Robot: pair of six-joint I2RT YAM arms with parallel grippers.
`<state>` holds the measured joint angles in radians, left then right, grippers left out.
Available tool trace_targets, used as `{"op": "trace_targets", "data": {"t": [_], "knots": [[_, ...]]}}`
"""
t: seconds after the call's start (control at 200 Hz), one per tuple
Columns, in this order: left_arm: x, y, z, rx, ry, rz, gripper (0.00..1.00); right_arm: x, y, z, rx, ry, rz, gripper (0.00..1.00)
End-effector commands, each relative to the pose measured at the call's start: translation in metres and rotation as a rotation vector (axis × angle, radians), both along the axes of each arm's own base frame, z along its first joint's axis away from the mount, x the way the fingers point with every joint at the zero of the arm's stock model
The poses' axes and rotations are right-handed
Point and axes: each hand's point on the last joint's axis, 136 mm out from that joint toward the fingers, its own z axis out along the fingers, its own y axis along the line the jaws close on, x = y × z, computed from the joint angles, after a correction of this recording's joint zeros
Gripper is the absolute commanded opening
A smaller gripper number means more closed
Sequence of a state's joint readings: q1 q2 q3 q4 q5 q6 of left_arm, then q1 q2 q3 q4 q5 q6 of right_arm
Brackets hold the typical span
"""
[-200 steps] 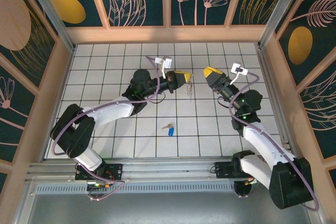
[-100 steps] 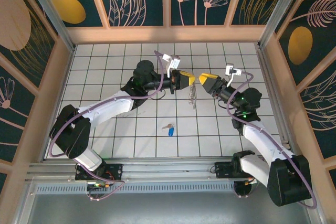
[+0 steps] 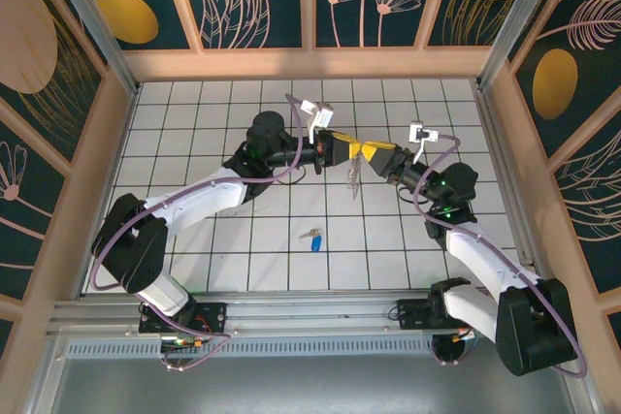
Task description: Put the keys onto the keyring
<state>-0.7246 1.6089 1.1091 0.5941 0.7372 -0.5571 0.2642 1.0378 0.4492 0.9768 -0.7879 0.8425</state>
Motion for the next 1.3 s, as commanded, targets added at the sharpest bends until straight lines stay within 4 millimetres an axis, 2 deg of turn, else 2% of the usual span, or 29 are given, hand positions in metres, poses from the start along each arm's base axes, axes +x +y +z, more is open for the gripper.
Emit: {"op": "trace_targets", "data": {"t": [0.0, 0.185, 0.31, 0.34, 0.405, 0.476, 0.536, 0.621, 0.641, 0.661, 0.921, 1.291], "knots": [[-0.001, 0.003, 0.027, -0.057, -0.062, -0.012, 0.00, -0.009, 0.004, 0.006, 0.000, -0.067, 0.031, 0.24], [0.000, 0.002, 0.027, -0.066, -0.055, -0.013, 0.00, -0.009, 0.007, 0.009, 0.002, -0.077, 0.044, 0.00], [0.003, 0.003, 0.029, -0.079, -0.039, 0.011, 0.00, -0.008, 0.006, 0.013, 0.018, -0.080, 0.028, 0.00], [0.005, 0.004, 0.030, -0.085, -0.033, 0.028, 0.09, -0.007, 0.005, 0.014, 0.024, -0.082, 0.018, 0.00], [0.018, 0.012, 0.031, -0.097, 0.000, 0.128, 0.35, -0.004, 0.001, 0.019, 0.045, -0.079, -0.009, 0.00], [0.038, 0.028, 0.029, -0.109, 0.052, 0.298, 0.49, -0.002, -0.003, 0.026, 0.077, -0.082, -0.035, 0.00], [0.046, 0.044, 0.030, -0.140, 0.078, 0.403, 0.53, -0.001, -0.005, 0.032, 0.102, -0.086, -0.053, 0.00], [0.044, 0.053, 0.037, -0.186, 0.092, 0.431, 0.53, 0.000, -0.007, 0.039, 0.136, -0.085, -0.085, 0.00], [0.043, 0.053, 0.028, -0.176, 0.108, 0.430, 0.53, 0.001, -0.008, 0.041, 0.145, -0.085, -0.094, 0.00], [0.042, 0.053, 0.028, -0.181, 0.113, 0.424, 0.52, 0.001, -0.008, 0.043, 0.154, -0.086, -0.101, 0.00], [0.028, 0.042, 0.032, -0.271, 0.159, 0.296, 0.40, 0.008, -0.006, 0.051, 0.257, -0.046, -0.167, 0.00], [0.025, 0.035, 0.031, -0.324, 0.187, 0.230, 0.35, 0.011, 0.006, 0.053, 0.288, -0.027, -0.142, 0.00]]}}
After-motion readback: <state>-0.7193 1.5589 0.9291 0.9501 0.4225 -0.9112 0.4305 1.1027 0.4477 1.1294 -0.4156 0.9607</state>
